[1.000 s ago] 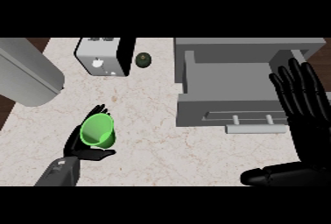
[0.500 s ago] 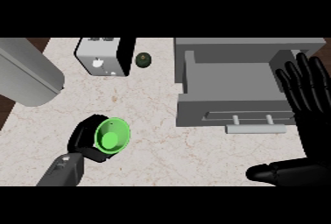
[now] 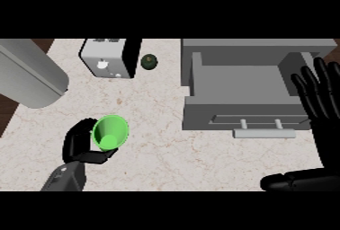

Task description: Pick up the cup, place it into the drawer and close the drawer

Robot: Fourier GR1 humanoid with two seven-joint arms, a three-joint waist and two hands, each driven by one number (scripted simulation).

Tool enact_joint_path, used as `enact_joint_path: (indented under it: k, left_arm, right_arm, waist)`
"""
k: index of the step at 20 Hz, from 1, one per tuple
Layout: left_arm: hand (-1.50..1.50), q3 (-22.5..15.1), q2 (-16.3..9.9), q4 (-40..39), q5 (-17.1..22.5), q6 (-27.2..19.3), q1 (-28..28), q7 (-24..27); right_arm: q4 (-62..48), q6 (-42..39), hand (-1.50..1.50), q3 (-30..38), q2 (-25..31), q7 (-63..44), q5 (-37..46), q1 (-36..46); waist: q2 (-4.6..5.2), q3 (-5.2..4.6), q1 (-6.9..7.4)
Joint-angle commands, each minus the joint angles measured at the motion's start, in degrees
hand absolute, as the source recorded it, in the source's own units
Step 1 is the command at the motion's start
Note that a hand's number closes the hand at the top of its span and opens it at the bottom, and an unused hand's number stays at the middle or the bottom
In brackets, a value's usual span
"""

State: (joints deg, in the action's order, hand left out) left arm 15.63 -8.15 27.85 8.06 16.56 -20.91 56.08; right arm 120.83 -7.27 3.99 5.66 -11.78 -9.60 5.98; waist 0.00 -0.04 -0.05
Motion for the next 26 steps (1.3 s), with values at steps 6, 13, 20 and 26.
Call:
enact_joint_path:
  k: [6,13,20,26]
  left_arm:
    - [1.5,-1.9,3.2,17.5,4.4,1.1,0.8,-4.5]
    - [1.5,-8.5,5.2,38.4,4.7,-1.7,5.6,-17.8]
    - [1.5,-15.3,8.1,55.0,9.7,-11.2,3.4,-33.4]
    - [1.5,-14.5,7.5,56.3,8.1,-17.5,-8.2,-43.0]
  right_arm:
    - [-0.1,1.7,-1.5,-0.6,-0.8,-1.5,0.9,1.5]
    - [-0.1,-2.2,-1.5,0.4,0.0,1.8,-1.3,-4.6]
    - [-0.6,0.2,-1.5,-1.0,-1.1,0.7,1.2,-1.7]
    - [-1.0,-1.2,-1.5,-0.5,-0.6,3.0,1.2,-3.2]
  waist:
    - [-0.3,0.09,0.61]
    - [-0.34,0.14,0.52]
    - [-0.31,0.08,0.45]
    - [-0.08,0.07,-0.09]
